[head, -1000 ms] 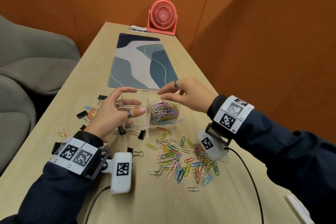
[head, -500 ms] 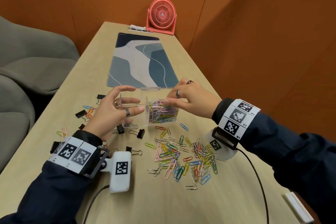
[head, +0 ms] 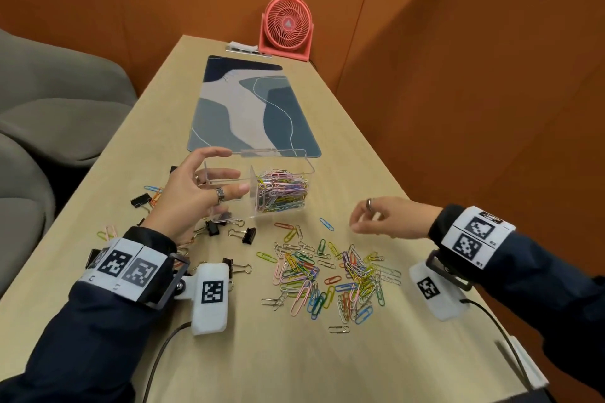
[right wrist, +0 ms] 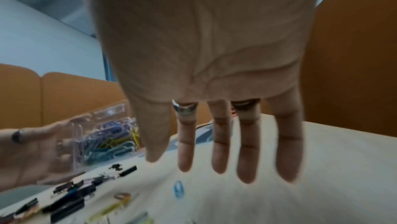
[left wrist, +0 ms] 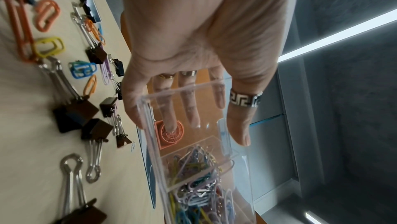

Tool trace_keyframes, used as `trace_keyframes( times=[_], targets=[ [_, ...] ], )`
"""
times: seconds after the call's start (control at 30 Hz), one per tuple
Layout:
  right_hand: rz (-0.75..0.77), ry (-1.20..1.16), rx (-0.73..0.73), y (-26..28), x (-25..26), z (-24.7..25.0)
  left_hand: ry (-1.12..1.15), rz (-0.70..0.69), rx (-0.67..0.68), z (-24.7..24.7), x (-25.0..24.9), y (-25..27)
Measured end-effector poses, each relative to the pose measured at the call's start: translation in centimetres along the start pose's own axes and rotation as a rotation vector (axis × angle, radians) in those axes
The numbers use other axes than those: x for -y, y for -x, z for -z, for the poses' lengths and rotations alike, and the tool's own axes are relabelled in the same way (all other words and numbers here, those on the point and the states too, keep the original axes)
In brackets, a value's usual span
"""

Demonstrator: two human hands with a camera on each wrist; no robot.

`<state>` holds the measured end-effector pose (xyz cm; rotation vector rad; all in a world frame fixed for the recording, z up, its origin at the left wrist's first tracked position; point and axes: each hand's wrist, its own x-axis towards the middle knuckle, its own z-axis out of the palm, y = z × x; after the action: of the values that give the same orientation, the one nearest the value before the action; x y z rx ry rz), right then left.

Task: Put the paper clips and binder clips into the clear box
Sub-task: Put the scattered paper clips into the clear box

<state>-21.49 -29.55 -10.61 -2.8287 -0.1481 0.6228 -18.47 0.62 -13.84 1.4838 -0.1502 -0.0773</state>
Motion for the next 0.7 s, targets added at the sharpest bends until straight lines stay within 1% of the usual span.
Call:
trace_keyframes(
  times=[0.13, 0.2, 0.27, 0.43, 0.53, 0.63, 0.7],
  targets=[
    [-0.223, -0.032, 0.053, 1.0, -1.8, -1.4, -0.024, 0.003, 0.0, -0.1, -0.2, 0.2],
    [-0.269, -0.099, 0.074, 1.1, -2.1, -2.2, -0.026, 0.006, 0.001, -0.3, -0.3, 0.3],
    [-0.253, -0.191, 0.069, 1.1, -1.9, -2.9, -0.027, 0.008, 0.003, -0.3, -0.4, 0.4],
    [-0.137, -0.367, 0.07, 1.4, -0.6, -3.7, -0.03, 0.018, 0.003, -0.3, -0.4, 0.5],
    [-0.142, -0.294, 0.002, 2.0, -0.5, -3.4, -0.033, 0.02, 0.0, -0.3, -0.4, 0.5],
    [-0.132, -0.316, 0.05, 2.6, 0.0, -4.0, -0.035, 0.021, -0.002, -0.3, -0.4, 0.4],
    [-0.084, -0.329, 0.081, 3.1, 0.6, -4.7, -0.033, 0.021, -0.002, -0.3, -0.5, 0.4]
  ],
)
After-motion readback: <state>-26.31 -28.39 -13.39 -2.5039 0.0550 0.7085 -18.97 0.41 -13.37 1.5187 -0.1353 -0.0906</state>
